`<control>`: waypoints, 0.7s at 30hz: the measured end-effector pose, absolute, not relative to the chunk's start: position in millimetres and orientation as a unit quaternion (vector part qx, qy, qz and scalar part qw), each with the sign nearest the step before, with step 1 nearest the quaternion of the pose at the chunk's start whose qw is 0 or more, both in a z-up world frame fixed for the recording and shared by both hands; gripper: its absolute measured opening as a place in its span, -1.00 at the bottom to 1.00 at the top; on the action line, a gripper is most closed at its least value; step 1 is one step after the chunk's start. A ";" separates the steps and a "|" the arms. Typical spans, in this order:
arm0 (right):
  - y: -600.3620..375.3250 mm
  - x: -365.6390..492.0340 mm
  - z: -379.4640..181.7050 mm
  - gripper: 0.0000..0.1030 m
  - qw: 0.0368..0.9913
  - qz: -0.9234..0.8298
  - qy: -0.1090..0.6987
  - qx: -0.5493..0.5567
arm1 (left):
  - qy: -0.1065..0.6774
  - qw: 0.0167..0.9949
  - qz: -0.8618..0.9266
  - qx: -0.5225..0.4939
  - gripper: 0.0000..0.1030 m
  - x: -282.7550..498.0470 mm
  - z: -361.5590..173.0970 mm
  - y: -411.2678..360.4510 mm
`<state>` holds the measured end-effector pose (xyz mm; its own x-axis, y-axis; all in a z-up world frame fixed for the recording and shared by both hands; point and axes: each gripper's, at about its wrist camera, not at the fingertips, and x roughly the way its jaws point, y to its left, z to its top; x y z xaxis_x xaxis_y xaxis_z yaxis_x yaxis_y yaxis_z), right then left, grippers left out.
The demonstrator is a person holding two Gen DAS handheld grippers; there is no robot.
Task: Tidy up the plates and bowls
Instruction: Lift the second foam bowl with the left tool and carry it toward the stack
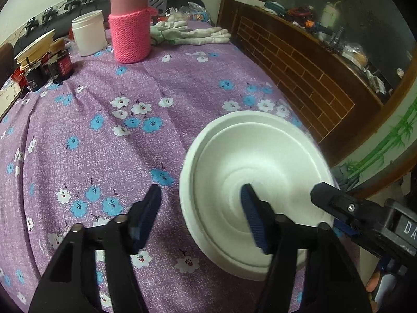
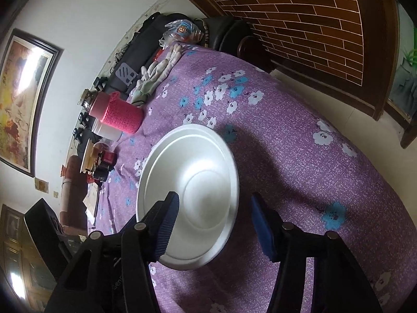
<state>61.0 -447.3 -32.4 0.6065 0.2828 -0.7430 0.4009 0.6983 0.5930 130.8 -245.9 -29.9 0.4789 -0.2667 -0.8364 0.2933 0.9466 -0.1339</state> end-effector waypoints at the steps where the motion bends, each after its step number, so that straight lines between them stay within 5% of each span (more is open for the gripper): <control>1: -447.2 61.9 -32.7 0.01 0.808 -0.037 0.444 0.385 | 0.484 0.860 -0.161 0.015 0.02 131.4 -30.7 -245.8; 6: -445.0 64.2 -34.3 -0.33 0.811 -0.043 0.454 0.367 | 0.489 0.860 -0.141 0.035 -0.58 134.2 -36.4 -245.9; 9: -443.6 64.7 -36.6 -0.72 0.812 -0.049 0.459 0.357 | 0.490 0.859 -0.143 0.039 -0.73 133.4 -38.8 -245.5; 21: -429.7 57.2 -27.2 -0.82 0.824 -0.043 0.455 0.336 | 0.470 0.871 -0.138 0.045 -0.77 117.2 -22.4 -235.4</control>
